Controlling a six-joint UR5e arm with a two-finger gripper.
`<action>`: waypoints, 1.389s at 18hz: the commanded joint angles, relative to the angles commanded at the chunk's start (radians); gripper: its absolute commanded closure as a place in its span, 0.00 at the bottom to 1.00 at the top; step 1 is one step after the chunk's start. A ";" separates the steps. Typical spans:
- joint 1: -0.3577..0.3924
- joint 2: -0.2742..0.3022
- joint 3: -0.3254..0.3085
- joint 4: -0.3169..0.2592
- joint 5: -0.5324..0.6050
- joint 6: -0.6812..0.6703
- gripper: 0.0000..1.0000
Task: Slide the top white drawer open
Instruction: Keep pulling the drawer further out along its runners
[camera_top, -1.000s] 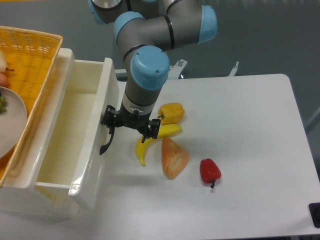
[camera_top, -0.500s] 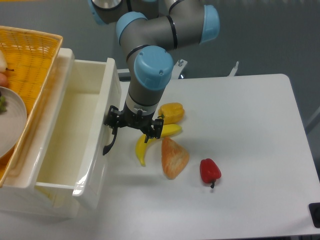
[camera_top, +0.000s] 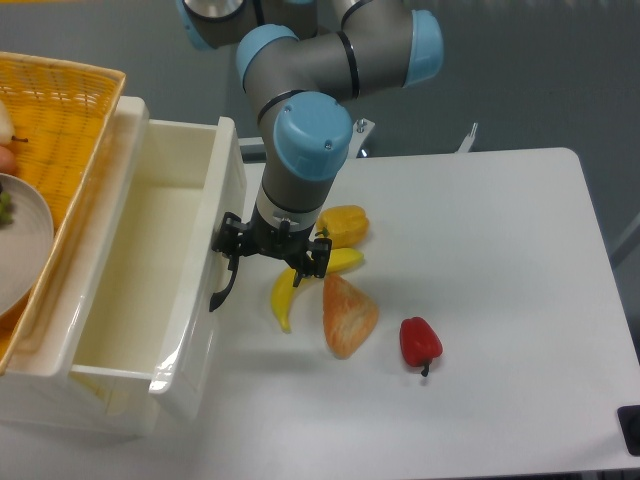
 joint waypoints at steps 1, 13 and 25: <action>0.000 -0.002 0.005 -0.002 0.000 0.000 0.00; 0.021 -0.011 0.023 -0.014 -0.002 0.037 0.00; 0.041 -0.020 0.034 -0.012 -0.002 0.041 0.00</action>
